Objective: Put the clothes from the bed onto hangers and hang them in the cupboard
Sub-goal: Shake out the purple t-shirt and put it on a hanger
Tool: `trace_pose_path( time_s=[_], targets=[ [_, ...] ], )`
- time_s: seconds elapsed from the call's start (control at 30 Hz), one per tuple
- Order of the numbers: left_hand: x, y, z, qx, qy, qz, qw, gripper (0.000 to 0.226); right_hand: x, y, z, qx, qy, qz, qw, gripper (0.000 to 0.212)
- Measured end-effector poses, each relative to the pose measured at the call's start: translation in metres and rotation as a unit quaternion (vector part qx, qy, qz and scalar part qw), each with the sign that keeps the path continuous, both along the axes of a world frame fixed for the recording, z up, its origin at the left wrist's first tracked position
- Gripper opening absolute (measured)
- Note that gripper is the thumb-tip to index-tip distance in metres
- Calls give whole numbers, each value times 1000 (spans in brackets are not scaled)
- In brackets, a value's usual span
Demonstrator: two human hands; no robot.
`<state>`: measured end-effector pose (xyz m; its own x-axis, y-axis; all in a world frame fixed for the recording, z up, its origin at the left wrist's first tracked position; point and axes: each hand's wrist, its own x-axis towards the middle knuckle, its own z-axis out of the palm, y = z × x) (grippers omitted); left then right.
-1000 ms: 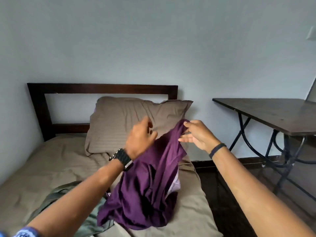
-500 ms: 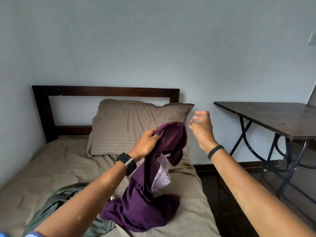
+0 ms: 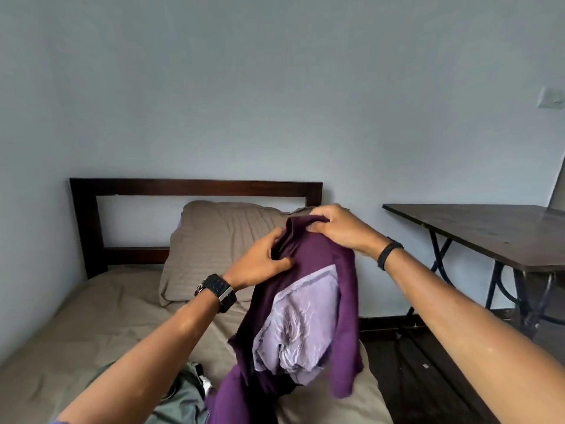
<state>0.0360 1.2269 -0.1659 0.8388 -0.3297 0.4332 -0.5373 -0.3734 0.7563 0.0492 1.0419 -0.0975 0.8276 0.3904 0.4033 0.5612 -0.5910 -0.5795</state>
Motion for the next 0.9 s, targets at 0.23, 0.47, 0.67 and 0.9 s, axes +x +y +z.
trace_pose_path(
  time_s=[0.23, 0.47, 0.67, 0.9],
  targets=[
    [11, 42, -12, 175, -100, 183, 962, 21, 12, -24, 61, 32, -92, -97, 990, 11],
    [19, 71, 56, 37, -79, 196, 977, 12, 11, -51, 101, 184, -94, -155, 966, 23],
    [28, 110, 135, -47, -97, 257, 960, 11, -25, -72, 131, 39, 229, 3, 973, 26],
    [-13, 96, 217, 56, -381, 373, 844, 19, -41, -49, 178, 232, -13, 10, 972, 8]
  ],
)
